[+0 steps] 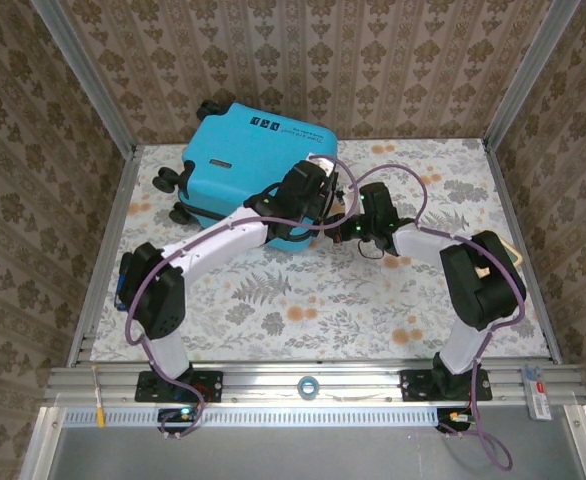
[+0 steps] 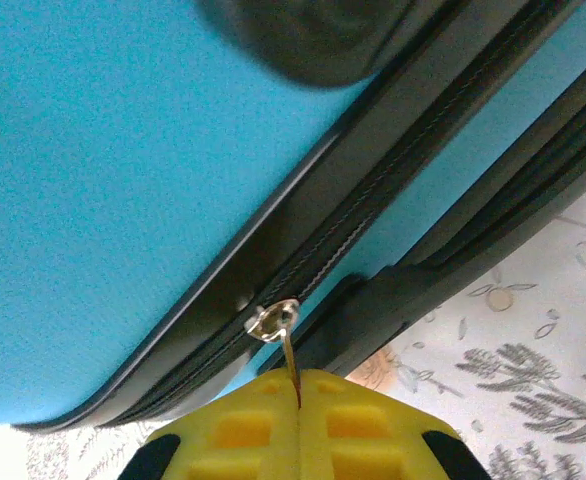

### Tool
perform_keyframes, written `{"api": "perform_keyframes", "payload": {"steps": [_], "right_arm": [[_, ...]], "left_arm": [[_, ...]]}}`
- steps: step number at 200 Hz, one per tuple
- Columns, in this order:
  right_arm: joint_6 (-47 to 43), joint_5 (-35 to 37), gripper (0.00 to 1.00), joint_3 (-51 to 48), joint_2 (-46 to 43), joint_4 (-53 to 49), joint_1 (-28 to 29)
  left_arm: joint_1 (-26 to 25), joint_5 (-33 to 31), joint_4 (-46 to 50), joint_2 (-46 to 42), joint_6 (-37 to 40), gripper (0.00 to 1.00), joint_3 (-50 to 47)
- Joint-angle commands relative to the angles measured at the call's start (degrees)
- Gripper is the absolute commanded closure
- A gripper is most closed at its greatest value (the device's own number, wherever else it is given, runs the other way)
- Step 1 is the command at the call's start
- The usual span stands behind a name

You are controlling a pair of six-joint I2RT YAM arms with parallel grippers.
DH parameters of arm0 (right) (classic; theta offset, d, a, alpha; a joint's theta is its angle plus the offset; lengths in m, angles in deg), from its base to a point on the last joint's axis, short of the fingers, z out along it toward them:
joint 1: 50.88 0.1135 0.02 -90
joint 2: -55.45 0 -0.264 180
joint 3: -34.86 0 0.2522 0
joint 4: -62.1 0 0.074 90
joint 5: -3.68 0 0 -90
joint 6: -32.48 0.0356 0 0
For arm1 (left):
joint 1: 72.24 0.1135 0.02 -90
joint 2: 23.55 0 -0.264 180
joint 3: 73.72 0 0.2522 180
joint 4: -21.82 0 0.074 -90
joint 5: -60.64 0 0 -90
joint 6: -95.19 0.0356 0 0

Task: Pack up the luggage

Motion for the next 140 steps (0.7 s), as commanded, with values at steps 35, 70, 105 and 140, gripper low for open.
{"api": "perform_keyframes", "payload": {"steps": [35, 70, 105, 140], "right_arm": [[2.15, 5.61, 1.0, 0.91, 0.66, 2.34, -2.28], [4.88, 9.86, 1.0, 4.33, 4.06, 1.13, -4.81], [4.57, 9.88, 1.0, 9.76, 7.61, -1.07, -6.44], [3.79, 7.85, 1.0, 8.87, 6.86, 0.39, -6.1]], "left_arm": [[0.19, 6.96, 17.81, 1.46, 2.06, 0.45, -10.54], [-0.69, 8.91, 16.65, -0.05, 0.96, 0.46, -14.09], [-0.99, 9.13, 16.04, -1.01, 0.22, 0.46, -15.88], [-1.15, 11.39, 15.42, -3.39, 0.21, 0.47, -17.67]]}}
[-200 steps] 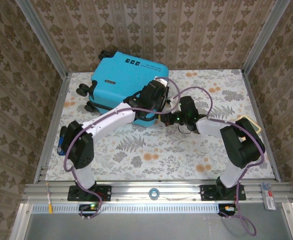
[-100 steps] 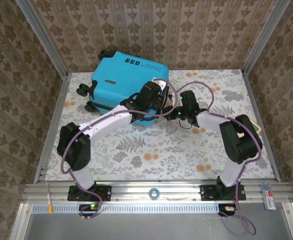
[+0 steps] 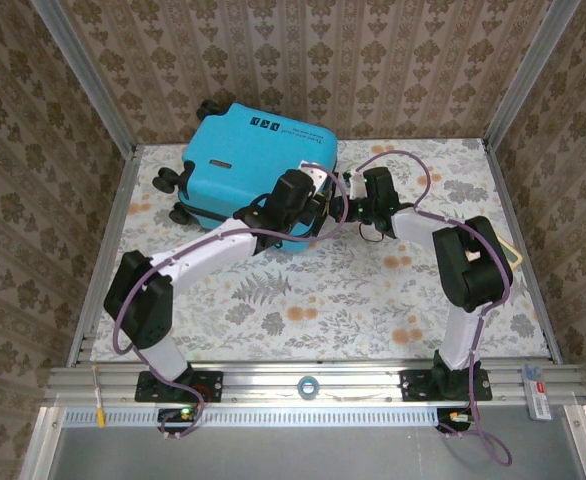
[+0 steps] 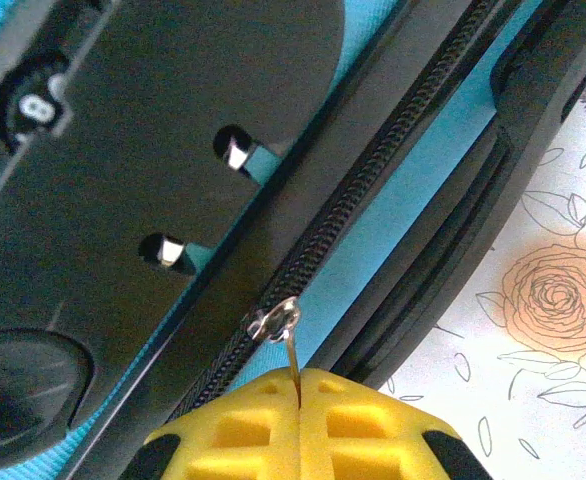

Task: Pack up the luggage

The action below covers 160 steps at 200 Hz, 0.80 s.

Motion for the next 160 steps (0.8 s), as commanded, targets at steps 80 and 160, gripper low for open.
{"api": "perform_keyframes", "payload": {"steps": [80, 160], "right_arm": [[1.08, 9.05, 1.0, -14.32, -9.72, 4.01, 3.76], [1.02, 14.54, 1.0, -21.82, -11.96, 14.03, 9.77]], "left_arm": [[-1.62, 11.09, 34.21, -9.68, -0.4, 0.49, -11.22], [4.03, 15.49, 21.89, -22.92, -0.62, 0.31, -8.52]]}}
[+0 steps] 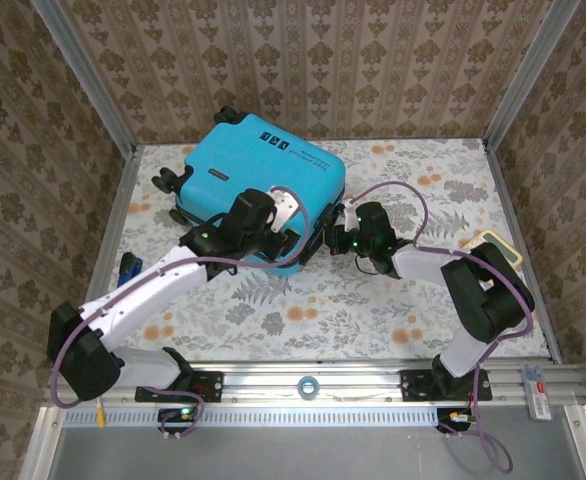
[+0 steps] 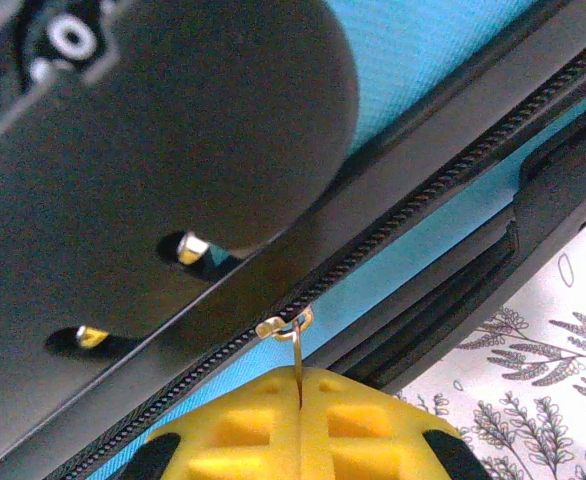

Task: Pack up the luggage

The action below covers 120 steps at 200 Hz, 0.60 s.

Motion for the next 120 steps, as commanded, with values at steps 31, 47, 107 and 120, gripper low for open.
{"api": "perform_keyframes", "payload": {"steps": [31, 47, 107, 120], "right_arm": [[-1.17, 4.55, 1.0, -0.8, 0.73, 1.37, 0.59], [-1.04, 3.99, 1.0, -0.93, 0.77, 1.71, 0.61], [-0.78, 3.72, 1.0, -2.39, -0.54, 2.99, 0.67], [-0.87, 3.38, 1.0, -2.37, -0.58, 2.91, 0.67]], "left_arm": [[4.74, 1.97, -1.74, 3.01, -0.52, 0.23, 8.05], [5.9, 0.27, -0.56, 6.73, -1.49, 0.2, 12.91], [8.78, -1.74, 5.93, 21.86, -4.91, 0.19, 31.2], [9.16, -1.72, 6.08, 25.1, -5.38, 0.19, 34.35]]}}
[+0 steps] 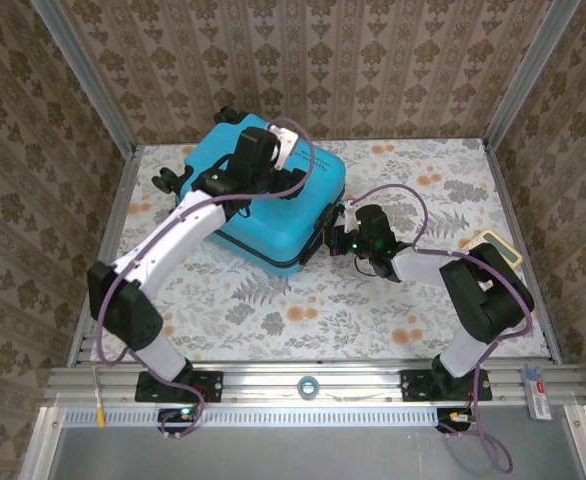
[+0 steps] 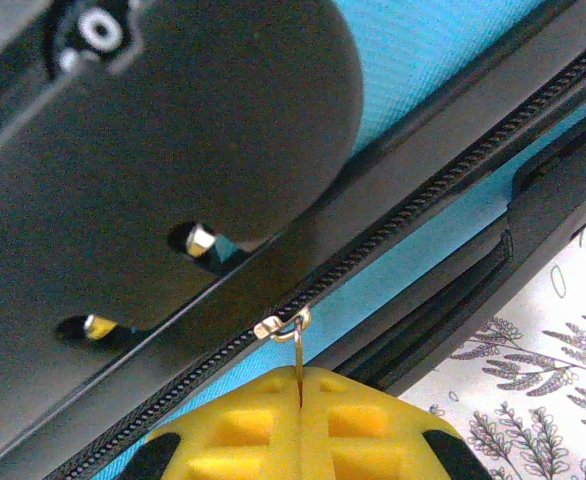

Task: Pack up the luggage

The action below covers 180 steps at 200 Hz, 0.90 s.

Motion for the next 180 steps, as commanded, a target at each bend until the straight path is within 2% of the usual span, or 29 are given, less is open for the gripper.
{"api": "perform_keyframes", "payload": {"steps": [1, 75, 138, 180], "right_arm": [[-0.86, 1.73, 1.0, -0.9, -0.58, -0.24, 0.26], [-0.91, 0.25, 1.0, -1.18, -0.84, 0.66, 0.61], [-0.82, -0.1, 1.0, -1.54, -0.88, 0.8, 0.79], [-0.94, 0.03, 1.0, -1.91, -1.32, 0.71, 0.93]], "left_arm": [[0.82, -1.17, 2.95, 4.68, -2.45, 0.19, 5.75], [-1.15, -1.81, 0.05, 21.57, -5.88, 0.2, 21.53], [-4.85, -11.26, 2.56, 33.47, -4.87, 0.19, 34.82], [-6.16, -19.02, 9.9, 40.31, -2.04, 0.21, 44.67]]}}
